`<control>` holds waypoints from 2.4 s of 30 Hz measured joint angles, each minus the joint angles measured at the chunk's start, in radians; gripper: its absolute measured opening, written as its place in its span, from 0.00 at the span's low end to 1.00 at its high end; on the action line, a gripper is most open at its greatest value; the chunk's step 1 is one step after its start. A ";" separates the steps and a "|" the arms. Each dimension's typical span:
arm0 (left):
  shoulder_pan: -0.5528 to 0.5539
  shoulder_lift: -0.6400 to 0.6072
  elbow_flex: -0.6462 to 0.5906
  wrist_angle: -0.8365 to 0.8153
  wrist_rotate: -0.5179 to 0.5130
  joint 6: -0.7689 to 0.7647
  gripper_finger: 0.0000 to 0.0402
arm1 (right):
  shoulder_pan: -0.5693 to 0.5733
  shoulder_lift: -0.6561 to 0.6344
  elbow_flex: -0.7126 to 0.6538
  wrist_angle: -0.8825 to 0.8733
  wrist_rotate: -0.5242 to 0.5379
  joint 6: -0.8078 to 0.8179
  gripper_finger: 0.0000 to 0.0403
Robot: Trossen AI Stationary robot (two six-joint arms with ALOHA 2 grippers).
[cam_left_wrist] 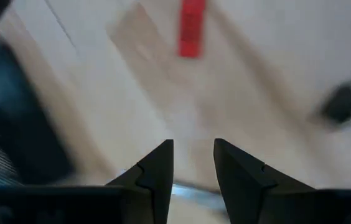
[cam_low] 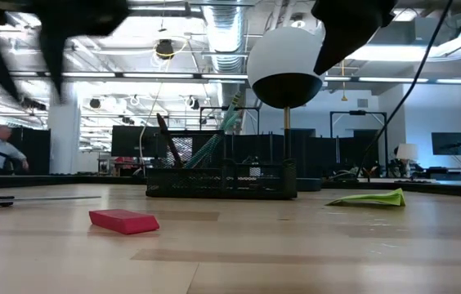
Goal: Pick and place office supplies into organizer
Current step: Put the black scissors into the black desk organizer
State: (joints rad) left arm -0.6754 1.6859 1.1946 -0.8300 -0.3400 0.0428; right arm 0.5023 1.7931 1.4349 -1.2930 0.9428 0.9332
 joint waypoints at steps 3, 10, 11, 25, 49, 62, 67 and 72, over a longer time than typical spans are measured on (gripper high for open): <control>0.030 0.000 0.000 0.049 -0.121 0.342 0.28 | -0.008 0.000 0.000 0.000 0.000 0.000 0.40; 0.125 0.000 0.000 0.275 0.151 0.475 0.28 | -0.007 0.000 0.000 0.000 0.000 -0.023 0.40; 0.132 0.000 0.000 0.302 0.191 0.489 0.28 | -0.007 0.000 0.000 0.000 0.000 -0.025 0.40; 0.094 0.000 0.000 0.329 0.372 0.246 0.28 | -0.007 0.000 0.000 0.000 0.000 -0.025 0.40; 0.090 0.001 0.001 0.473 -0.641 0.012 0.28 | -0.007 0.000 0.000 0.015 0.000 -0.025 0.40; 0.306 0.001 0.001 -0.049 -0.421 -0.992 0.28 | -0.005 0.000 0.000 0.015 -0.003 -0.025 0.40; 0.313 0.001 0.001 -0.220 -0.210 -1.055 0.28 | -0.005 0.000 0.000 0.016 -0.003 -0.025 0.40; 0.274 0.001 0.001 -0.390 -0.050 -1.137 0.28 | -0.005 0.000 0.000 0.015 -0.003 -0.025 0.40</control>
State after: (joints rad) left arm -0.4011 1.6867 1.1954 -1.2198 -0.3898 -1.0938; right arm 0.4969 1.7931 1.4349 -1.2778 0.9401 0.9077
